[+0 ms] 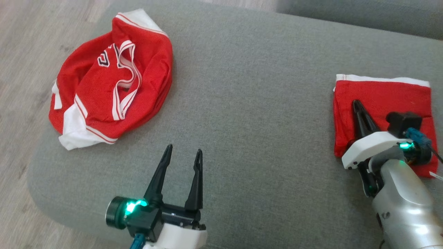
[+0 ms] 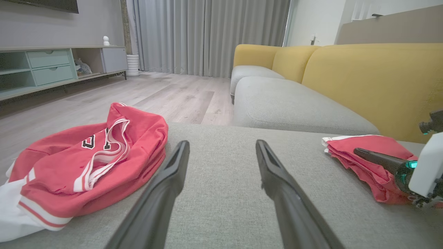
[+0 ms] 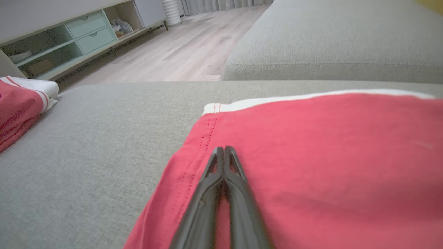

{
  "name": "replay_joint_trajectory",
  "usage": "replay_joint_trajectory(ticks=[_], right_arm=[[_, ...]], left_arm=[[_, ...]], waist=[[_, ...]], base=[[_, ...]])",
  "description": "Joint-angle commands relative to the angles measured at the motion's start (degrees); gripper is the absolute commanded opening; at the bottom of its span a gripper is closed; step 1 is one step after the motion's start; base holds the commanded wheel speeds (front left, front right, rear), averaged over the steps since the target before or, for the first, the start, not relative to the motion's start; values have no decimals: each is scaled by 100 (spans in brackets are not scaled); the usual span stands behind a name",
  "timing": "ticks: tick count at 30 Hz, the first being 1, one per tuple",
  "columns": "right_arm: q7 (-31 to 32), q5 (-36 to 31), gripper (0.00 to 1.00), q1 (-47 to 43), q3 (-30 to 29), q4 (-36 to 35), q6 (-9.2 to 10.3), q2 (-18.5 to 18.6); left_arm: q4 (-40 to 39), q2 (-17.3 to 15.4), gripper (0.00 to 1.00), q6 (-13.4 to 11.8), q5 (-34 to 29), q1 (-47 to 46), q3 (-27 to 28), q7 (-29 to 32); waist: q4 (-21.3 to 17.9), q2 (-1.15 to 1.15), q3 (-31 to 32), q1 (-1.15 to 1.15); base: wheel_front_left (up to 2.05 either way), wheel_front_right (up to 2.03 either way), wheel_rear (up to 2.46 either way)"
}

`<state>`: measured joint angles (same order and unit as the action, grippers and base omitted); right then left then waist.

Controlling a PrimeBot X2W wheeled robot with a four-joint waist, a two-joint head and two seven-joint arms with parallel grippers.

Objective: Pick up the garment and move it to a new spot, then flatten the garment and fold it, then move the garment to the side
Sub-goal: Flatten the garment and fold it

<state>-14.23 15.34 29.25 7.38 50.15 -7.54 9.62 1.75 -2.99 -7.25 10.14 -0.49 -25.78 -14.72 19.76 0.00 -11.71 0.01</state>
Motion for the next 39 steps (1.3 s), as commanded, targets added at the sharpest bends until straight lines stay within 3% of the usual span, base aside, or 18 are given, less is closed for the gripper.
replay_joint_trajectory(ticks=[1,6,10,19,24,27,30,32,34,35,36,37,38,39], right_arm=[[-76,-66,0,165,104,-84,5,-30],[-76,-252,0,55,-8,2,5,-66],[-76,-190,0,-130,141,-371,5,-179],[-76,633,0,-1135,1482,-1254,5,-452],[-76,1002,0,-1459,2235,-1621,5,-430],[-76,1075,0,-1657,2373,-2071,5,-316],[-76,891,16,-1921,2187,-2594,5,-203],[-76,717,31,-2136,1940,-2934,5,-164],[-76,538,36,-2344,1653,-3246,5,-128],[-76,447,44,-2446,1508,-3392,5,-107],[-76,367,57,-2551,1368,-3519,5,-86],[-76,289,84,-2655,1219,-3638,5,-64],[-76,230,100,-2759,1058,-3754,5,-54],[-76,193,100,-2865,886,-3858,5,-57]], left_arm=[[-162,11,100,-67,26,-205,130,-28],[-127,11,100,-104,39,-309,66,-28],[-77,11,100,-109,28,-307,82,-28],[4,11,100,-75,47,-120,343,-28],[24,11,100,-50,28,27,485,-28],[18,11,100,-37,2,159,611,-28],[-7,11,100,-34,-19,316,744,-28],[-51,11,100,-48,-35,427,836,-28],[-95,11,100,-78,-66,517,934,-28],[-111,11,100,-91,-80,561,981,-28],[-129,11,100,-105,-86,605,1028,-28],[-144,11,100,-114,-90,652,1071,-28],[-157,11,100,-116,-98,697,1109,-28],[-167,12,100,-113,-109,741,1148,-28]], waist=[[53,0,-86,-1],[33,0,-115,-1],[-62,0,-1,-1],[-501,0,549,-1],[-706,0,761,-1],[-862,0,910,-1],[-1007,0,1084,-1],[-1096,0,1159,-1],[-1171,0,1219,-1],[-1205,0,1249,-1],[-1235,0,1282,-1],[-1264,0,1317,-1],[-1286,0,1349,-1],[-1306,0,1383,-1]], base=[[0,0,0],[0,0,0],[0,0,0],[0,0,0],[0,0,0],[0,0,0],[0,0,0],[0,0,0],[0,0,0],[0,0,0],[0,0,0],[0,0,0],[0,0,0],[0,0,0]])
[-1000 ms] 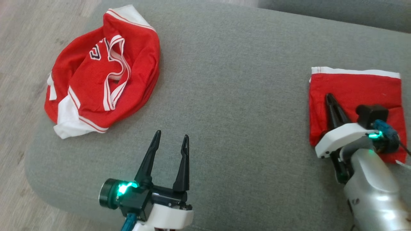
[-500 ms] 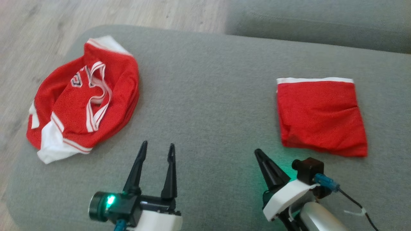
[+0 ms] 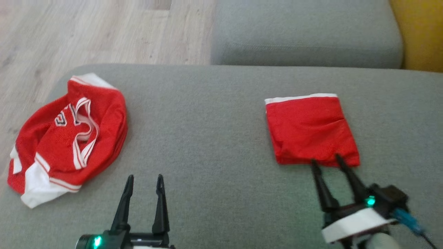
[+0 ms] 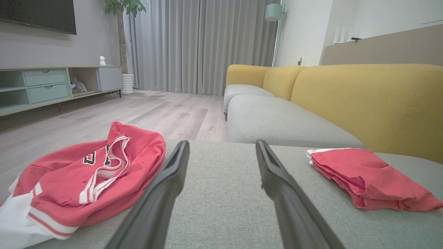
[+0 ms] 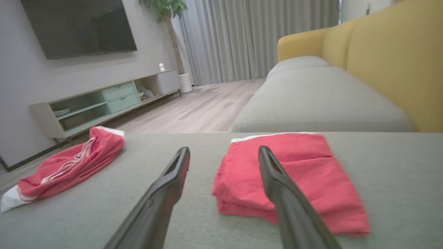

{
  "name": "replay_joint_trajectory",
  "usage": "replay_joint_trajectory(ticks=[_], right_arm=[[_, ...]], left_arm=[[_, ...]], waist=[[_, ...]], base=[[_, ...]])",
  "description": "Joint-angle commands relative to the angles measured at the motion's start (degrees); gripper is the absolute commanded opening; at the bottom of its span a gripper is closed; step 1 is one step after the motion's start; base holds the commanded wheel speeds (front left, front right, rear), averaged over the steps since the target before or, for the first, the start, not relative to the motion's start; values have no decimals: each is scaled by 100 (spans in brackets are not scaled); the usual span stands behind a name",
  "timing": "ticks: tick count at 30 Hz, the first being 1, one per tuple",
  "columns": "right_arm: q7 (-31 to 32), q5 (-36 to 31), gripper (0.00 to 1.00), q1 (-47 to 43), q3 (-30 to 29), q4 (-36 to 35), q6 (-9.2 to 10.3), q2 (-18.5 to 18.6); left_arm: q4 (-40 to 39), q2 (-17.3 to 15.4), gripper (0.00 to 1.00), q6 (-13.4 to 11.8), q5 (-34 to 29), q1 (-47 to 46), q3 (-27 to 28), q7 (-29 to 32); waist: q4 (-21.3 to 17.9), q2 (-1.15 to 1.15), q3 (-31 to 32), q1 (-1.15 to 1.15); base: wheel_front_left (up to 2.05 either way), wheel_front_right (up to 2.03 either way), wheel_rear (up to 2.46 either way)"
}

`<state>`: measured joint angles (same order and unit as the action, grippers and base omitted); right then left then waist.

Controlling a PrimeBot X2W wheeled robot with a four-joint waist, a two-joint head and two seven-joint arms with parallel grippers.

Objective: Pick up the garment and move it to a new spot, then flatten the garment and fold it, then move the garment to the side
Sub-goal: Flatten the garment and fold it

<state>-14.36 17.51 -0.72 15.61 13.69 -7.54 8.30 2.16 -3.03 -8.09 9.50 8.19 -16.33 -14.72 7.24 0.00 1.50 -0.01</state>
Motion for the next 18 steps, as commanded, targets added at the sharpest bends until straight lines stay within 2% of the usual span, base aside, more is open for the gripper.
replay_joint_trajectory(ticks=[1,8,15,18], right_arm=[[-63,-66,100,32,-102,-313,5,73],[-63,-313,100,-633,-849,-629,5,20],[-63,-440,100,-1075,-1169,-744,5,-160],[-63,-522,100,-1140,-1126,-759,5,-172]], left_arm=[[-215,15,100,-22,-60,-83,245,-28],[-244,15,100,27,-166,227,490,-28],[-141,15,100,139,-305,465,632,-28],[-77,15,100,188,-356,522,663,-28]], waist=[[-73,0,97,1],[-173,0,311,1],[-280,0,466,1],[-314,0,503,1]], base=[[0,0,0],[0,0,0],[0,0,0],[0,0,0]])
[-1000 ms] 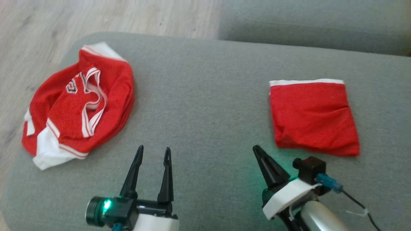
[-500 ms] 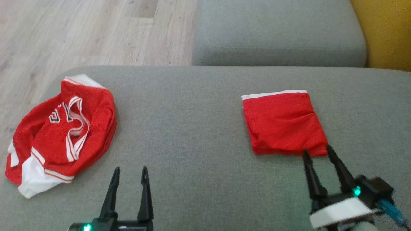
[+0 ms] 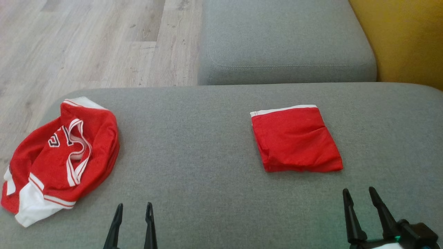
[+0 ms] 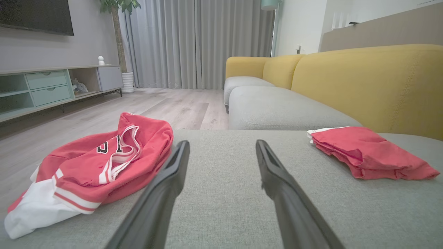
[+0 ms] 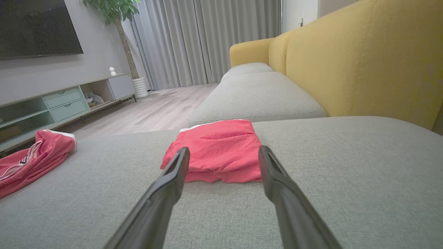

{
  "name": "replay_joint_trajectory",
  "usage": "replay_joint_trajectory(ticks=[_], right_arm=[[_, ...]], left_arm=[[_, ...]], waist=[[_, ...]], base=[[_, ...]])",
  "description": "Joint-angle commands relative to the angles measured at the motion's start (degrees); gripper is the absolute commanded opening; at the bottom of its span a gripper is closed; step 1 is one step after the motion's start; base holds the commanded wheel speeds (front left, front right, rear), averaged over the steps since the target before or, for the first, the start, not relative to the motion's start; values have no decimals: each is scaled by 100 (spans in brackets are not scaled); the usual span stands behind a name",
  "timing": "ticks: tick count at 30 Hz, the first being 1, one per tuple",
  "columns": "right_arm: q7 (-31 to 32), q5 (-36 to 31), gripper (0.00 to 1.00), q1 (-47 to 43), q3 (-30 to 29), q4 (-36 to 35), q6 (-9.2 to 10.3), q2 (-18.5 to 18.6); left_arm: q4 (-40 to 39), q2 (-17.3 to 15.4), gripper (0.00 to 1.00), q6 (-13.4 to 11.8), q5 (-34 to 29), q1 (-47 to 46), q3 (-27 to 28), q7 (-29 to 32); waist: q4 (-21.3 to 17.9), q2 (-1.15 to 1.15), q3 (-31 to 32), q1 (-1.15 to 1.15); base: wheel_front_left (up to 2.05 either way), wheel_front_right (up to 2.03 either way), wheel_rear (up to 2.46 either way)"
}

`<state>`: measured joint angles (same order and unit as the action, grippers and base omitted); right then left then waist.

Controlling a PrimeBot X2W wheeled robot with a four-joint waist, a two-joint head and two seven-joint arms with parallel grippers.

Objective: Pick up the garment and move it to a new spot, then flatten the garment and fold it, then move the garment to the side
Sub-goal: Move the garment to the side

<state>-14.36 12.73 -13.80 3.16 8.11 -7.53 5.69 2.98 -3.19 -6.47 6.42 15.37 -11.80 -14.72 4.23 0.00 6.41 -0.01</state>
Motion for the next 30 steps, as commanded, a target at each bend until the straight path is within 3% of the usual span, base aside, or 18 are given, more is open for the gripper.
replay_joint_trajectory(ticks=[1,30], right_arm=[[-63,-64,100,161,132,-198,4,81],[-63,-45,100,173,247,-46,4,63]], left_arm=[[-146,31,100,32,-57,-185,223,-28],[-104,31,100,93,-164,-222,193,-28]], waist=[[-26,0,20,1],[-163,0,50,1]], base=[[0,0,0],[0,0,0]])
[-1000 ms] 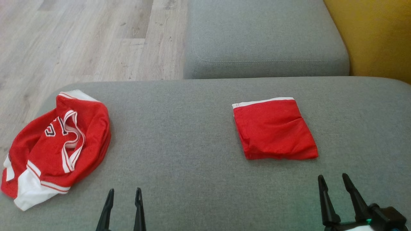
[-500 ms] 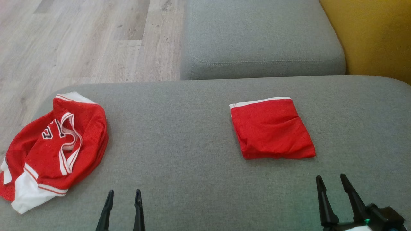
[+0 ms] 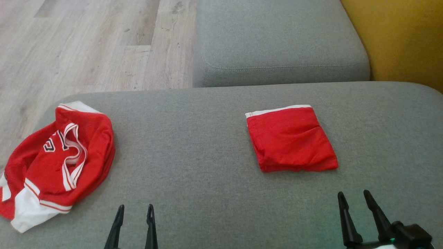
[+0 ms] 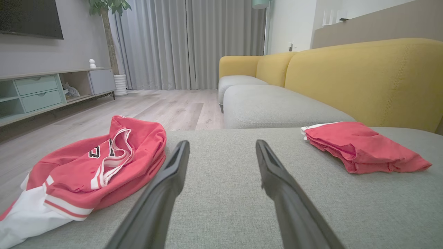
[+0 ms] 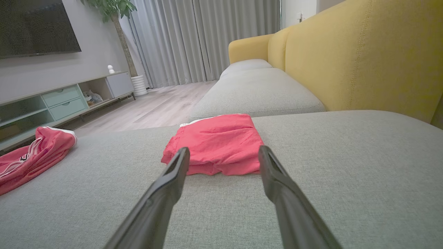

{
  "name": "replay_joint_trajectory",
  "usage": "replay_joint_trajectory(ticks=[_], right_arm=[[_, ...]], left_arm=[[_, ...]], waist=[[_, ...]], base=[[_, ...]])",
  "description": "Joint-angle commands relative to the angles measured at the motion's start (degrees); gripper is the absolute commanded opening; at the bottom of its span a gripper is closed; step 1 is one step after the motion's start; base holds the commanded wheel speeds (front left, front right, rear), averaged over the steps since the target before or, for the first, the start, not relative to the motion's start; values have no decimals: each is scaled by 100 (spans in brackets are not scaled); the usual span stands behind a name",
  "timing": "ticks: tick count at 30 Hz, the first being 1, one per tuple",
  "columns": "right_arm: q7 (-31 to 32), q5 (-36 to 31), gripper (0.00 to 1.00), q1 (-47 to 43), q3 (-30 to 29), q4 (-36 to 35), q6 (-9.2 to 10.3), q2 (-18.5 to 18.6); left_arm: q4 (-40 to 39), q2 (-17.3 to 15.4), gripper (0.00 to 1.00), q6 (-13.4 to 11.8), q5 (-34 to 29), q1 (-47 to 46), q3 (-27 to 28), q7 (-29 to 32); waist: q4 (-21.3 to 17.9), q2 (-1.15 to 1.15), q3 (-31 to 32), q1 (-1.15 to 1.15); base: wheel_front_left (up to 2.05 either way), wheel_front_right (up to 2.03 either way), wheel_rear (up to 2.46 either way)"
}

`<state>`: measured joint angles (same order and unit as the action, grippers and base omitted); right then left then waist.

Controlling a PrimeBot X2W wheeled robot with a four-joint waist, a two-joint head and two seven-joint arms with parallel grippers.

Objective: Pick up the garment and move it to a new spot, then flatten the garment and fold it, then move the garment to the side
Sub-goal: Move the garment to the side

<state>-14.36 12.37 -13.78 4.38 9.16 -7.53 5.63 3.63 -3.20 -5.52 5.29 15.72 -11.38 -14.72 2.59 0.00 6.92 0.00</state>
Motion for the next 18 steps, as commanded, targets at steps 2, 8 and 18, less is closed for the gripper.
replay_joint_trajectory(ticks=[2,8,18], right_arm=[[-63,-19,100,172,139,-137,4,70],[-63,-49,100,247,158,-39,4,97],[-63,-371,100,915,-71,380,4,151]], left_arm=[[-187,32,100,-2,-59,-261,145,-28],[-329,32,100,28,-102,-356,65,-28],[-643,32,100,-37,-122,-582,-149,-28]], waist=[[-5,0,-9,0],[22,0,-186,0],[154,0,-774,0]], base=[[0,0,0],[0,0,0],[0,0,0]])
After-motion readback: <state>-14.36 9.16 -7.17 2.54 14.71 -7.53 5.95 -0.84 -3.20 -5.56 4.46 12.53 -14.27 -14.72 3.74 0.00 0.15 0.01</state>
